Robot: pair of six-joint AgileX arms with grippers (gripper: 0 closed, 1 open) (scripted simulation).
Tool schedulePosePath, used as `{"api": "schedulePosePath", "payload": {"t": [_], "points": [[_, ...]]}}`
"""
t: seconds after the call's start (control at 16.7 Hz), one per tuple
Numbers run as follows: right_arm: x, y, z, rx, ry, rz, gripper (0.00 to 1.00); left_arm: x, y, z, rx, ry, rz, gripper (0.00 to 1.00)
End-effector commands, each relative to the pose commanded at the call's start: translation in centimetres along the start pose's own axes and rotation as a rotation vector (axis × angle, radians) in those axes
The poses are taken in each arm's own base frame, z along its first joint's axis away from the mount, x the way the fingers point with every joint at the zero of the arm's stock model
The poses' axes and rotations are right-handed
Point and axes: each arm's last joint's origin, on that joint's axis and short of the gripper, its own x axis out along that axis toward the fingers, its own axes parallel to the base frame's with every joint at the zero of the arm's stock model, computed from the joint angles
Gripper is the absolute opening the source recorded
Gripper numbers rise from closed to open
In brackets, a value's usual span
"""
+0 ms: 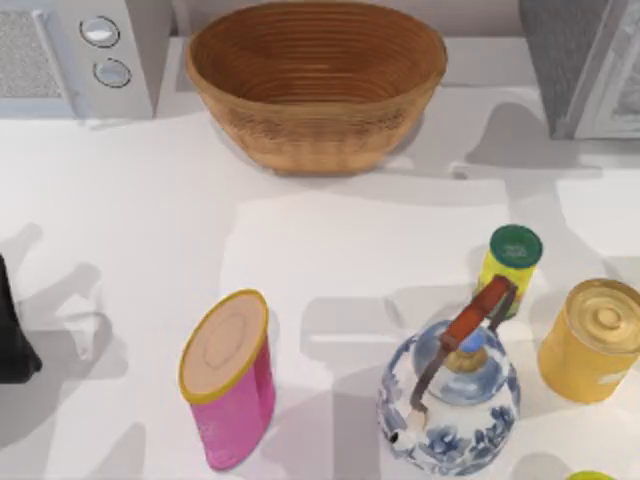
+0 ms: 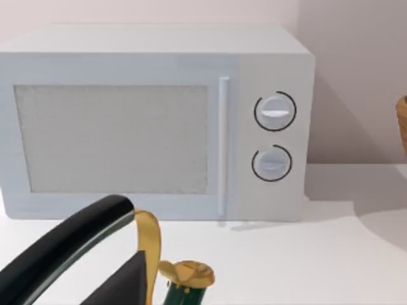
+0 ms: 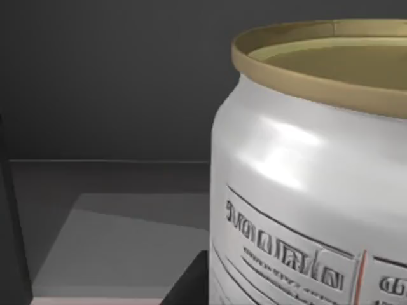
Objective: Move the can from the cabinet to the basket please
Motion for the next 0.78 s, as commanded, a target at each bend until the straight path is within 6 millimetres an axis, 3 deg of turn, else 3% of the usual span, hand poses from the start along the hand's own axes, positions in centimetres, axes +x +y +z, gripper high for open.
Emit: {"api": "schedulePosePath", "payload": {"t": [0.36,0.78], "points": [[-2.0,-3.9,-6.6,-0.008,0.011,-0.002,0.00,0.0,0.0,0.0,0.000,0.000,0.000,1.00],[-5.2,-7.7,-19.9,-0.003,0.009,0.003,0.00,0.0,0.0,0.0,0.000,0.000,0.000,1.00]]}}
